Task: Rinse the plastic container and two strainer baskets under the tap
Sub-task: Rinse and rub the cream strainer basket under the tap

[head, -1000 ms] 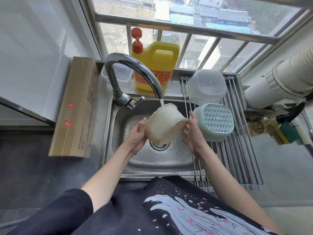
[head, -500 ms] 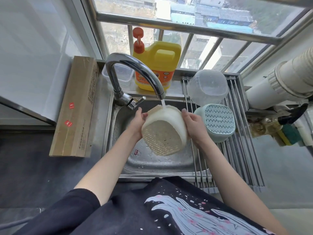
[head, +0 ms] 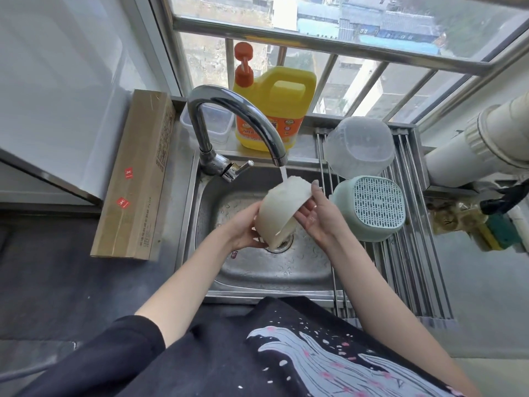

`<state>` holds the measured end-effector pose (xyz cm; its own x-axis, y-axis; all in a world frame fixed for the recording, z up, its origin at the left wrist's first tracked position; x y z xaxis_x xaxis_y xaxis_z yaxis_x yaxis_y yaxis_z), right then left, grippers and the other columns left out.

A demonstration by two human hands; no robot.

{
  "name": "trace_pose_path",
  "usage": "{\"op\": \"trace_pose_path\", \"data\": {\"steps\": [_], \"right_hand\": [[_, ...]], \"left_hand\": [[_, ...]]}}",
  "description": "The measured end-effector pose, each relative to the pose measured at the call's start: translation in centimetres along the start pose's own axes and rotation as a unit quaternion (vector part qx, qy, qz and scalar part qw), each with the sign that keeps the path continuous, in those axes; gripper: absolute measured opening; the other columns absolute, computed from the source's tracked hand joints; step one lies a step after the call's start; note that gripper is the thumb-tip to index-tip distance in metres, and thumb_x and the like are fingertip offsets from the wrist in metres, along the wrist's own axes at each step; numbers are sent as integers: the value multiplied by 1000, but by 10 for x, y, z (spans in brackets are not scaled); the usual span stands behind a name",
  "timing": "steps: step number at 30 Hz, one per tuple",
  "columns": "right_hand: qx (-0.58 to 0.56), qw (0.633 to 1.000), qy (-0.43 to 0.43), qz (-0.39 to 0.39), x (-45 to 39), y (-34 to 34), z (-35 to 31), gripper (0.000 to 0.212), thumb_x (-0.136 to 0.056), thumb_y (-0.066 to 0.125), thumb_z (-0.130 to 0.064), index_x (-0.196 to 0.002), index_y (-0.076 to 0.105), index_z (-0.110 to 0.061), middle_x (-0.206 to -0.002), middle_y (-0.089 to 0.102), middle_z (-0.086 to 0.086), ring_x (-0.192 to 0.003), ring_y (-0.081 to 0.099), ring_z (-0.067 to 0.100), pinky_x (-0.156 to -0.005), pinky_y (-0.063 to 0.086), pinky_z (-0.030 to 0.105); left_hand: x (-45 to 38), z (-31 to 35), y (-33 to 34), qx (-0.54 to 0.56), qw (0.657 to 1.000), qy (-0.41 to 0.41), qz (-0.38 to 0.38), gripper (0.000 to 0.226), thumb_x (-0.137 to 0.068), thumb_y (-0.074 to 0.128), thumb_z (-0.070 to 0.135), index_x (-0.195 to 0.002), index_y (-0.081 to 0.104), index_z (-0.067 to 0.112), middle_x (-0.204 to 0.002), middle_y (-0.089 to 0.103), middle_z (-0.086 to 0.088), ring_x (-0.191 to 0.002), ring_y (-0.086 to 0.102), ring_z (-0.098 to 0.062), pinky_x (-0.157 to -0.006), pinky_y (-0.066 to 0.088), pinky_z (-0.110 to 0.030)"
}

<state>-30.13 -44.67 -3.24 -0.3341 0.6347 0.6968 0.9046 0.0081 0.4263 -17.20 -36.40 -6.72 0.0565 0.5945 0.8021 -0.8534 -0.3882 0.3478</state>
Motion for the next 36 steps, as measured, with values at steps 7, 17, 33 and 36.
{"op": "trace_pose_path", "data": {"steps": [7,17,33,36], "right_hand": [[-55,989,114,75,-8,4,-7,21,-101,39,-5,-89,53,4,-69,66,16,-44,67,21,-41,54,27],[-178,945,225,158,-32,-29,19,36,-102,30,-8,-127,56,-6,-134,58,4,-68,68,33,-44,54,45],[-152,947,255,124,-14,-35,48,21,-94,45,-2,-84,63,-4,-60,68,21,-47,66,38,-34,50,47],[-137,956,235,110,-13,-30,47,17,-83,52,2,-89,66,-5,-71,72,20,-57,70,37,-50,54,58]], "left_hand": [[20,14,-4,-63,988,40,136,43,-95,40,49,-126,52,22,-117,52,-5,-110,50,-28,-90,44,-43],[36,46,-8,-147,945,257,136,43,-101,32,15,-144,39,17,-142,48,2,-131,42,-14,-109,30,-30],[29,29,10,265,957,120,-10,24,-101,40,19,-104,59,4,-87,70,-9,-78,67,-17,-62,60,-27],[25,26,11,228,965,127,17,32,-102,39,27,-106,62,5,-93,71,-10,-82,67,-17,-66,59,-28]]}}
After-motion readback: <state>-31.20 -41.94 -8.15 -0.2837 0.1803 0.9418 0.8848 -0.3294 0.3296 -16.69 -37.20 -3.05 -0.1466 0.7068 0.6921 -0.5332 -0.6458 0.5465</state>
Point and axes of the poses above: each hand's wrist, its own x-axis away from the middle knuckle, its own y-axis out of the palm, z = x × y, the point moved 2 cm from there along -x, towards the middle knuckle
